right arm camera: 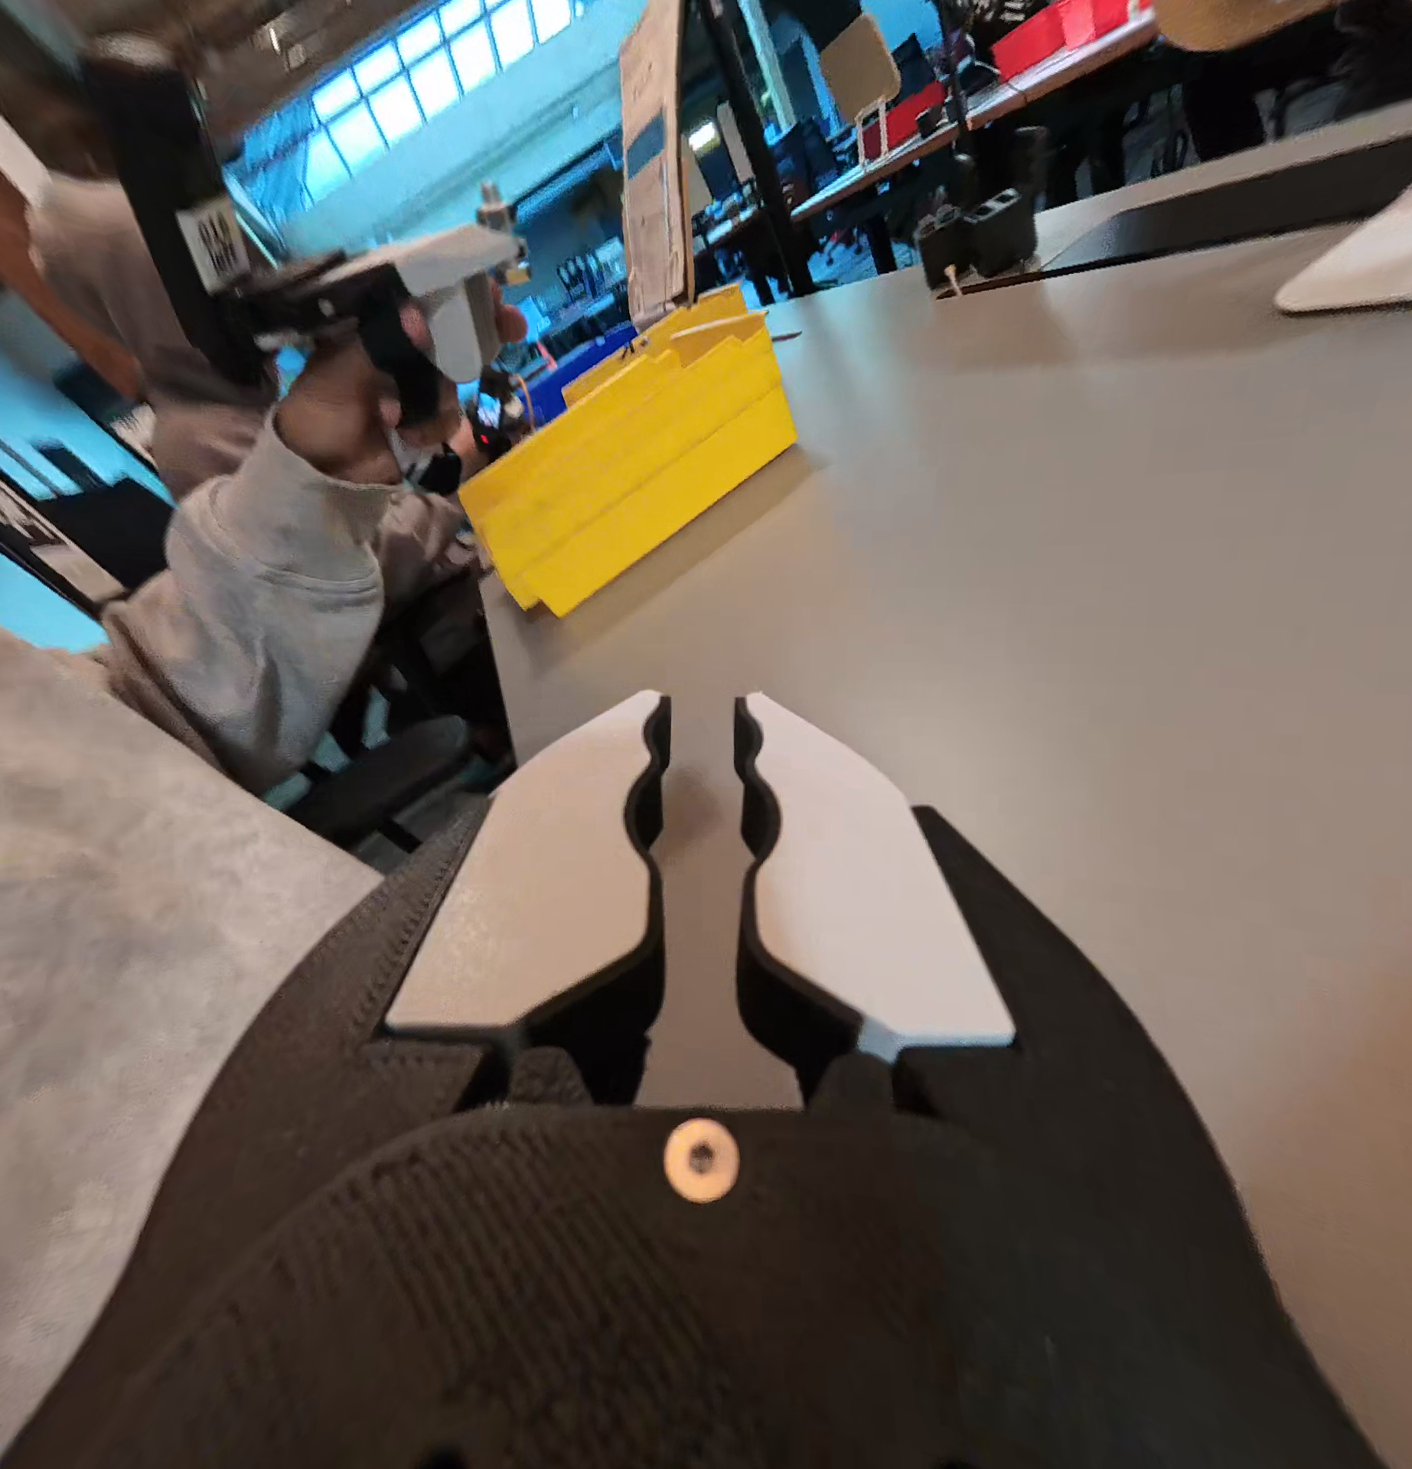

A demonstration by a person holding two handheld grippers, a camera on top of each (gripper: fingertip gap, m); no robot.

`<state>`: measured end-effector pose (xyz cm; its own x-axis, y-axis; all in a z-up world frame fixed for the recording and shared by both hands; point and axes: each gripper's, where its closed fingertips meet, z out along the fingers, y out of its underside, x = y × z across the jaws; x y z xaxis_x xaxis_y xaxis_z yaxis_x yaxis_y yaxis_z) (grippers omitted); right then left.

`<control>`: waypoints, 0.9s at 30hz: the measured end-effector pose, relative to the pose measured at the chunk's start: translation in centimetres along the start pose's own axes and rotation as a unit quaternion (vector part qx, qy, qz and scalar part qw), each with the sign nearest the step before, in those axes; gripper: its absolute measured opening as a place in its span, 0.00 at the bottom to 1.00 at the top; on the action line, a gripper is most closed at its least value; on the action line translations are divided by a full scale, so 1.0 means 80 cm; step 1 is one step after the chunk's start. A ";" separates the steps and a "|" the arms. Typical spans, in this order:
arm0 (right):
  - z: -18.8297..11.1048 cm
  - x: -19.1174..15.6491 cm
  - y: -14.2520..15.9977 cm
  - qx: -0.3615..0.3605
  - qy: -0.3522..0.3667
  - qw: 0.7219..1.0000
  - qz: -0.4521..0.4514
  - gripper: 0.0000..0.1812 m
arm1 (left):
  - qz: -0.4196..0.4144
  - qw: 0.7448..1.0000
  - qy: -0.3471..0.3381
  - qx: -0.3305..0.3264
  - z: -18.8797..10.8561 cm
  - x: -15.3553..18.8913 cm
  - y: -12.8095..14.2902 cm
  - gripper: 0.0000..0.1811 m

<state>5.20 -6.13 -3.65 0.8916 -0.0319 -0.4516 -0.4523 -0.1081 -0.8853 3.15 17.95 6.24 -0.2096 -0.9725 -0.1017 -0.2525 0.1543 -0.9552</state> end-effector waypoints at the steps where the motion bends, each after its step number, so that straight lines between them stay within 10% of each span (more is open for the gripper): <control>1: 0.004 -0.005 -0.003 -0.002 0.001 1.000 -0.024 0.08 | -0.010 0.998 0.058 -0.001 0.021 0.049 0.004 0.07; 9: -0.003 -0.021 0.017 -0.037 0.024 0.990 -0.134 0.11 | 0.081 0.972 0.219 -0.040 0.100 0.281 0.109 0.07; 14: -0.006 -0.023 0.021 -0.042 0.030 0.988 -0.149 0.09 | 0.216 0.959 0.182 -0.028 0.100 0.299 0.119 0.07; 27: 0.013 -0.021 0.045 -0.078 0.038 0.988 -0.127 0.06 | 0.198 0.954 0.221 -0.035 0.094 0.309 0.135 0.07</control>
<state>2.02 -5.45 -6.18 0.9778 -0.0586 -0.2013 -0.2097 -0.2749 -0.9383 2.37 -5.77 -8.71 -0.6754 -0.6699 -0.3084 -0.1301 0.5199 -0.8443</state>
